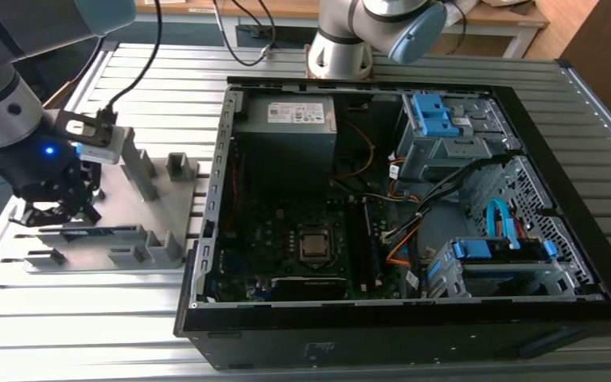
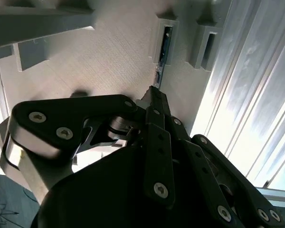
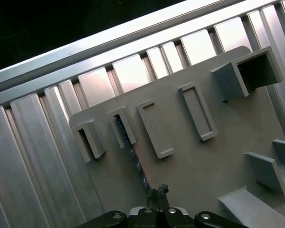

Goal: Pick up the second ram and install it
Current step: 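Pick up the second ram and move it above second insertion slot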

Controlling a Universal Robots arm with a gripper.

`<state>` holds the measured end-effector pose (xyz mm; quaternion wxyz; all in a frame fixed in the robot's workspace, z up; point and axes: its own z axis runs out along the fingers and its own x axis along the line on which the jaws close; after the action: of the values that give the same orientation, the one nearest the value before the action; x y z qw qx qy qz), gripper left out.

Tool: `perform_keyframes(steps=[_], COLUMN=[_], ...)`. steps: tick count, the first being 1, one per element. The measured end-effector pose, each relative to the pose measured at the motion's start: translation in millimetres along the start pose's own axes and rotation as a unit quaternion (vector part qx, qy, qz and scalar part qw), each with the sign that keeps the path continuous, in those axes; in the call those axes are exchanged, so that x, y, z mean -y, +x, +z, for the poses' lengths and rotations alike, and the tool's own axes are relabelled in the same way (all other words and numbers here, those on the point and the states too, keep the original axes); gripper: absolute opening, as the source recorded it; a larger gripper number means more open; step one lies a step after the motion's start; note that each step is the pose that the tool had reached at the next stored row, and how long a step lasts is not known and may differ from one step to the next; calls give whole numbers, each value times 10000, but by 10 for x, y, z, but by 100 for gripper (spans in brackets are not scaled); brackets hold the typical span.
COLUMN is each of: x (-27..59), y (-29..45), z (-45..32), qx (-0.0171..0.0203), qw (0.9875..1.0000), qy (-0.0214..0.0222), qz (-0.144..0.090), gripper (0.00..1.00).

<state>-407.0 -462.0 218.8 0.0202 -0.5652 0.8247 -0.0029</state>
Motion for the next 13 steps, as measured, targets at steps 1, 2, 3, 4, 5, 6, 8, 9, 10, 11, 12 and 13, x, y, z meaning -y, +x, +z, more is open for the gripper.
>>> perform_keyframes(steps=[1,2,3,4,5,6,8,9,10,11,12,13], x=[0,0,0,0,0,0,0,0,0,0,0,0], y=[0,0,0,0,0,0,0,0,0,0,0,0], z=[0,0,0,0,0,0,0,0,0,0,0,0], qx=[1,2,3,5,6,7,9,10,12,13,14,15], qw=[10000,10000,9999,9999,9998,9997,9995,9993,9991,9990,9988,9985], qy=[-1,-2,-4,-5,-6,-7,-10,-11,-12,-14,-15,-16], qz=[-41,-80,-121,-161,-201,-242,-324,-370,-413,-455,-498,-541], gripper=[10,10,10,10,10,10,10,10,10,10,10,10])
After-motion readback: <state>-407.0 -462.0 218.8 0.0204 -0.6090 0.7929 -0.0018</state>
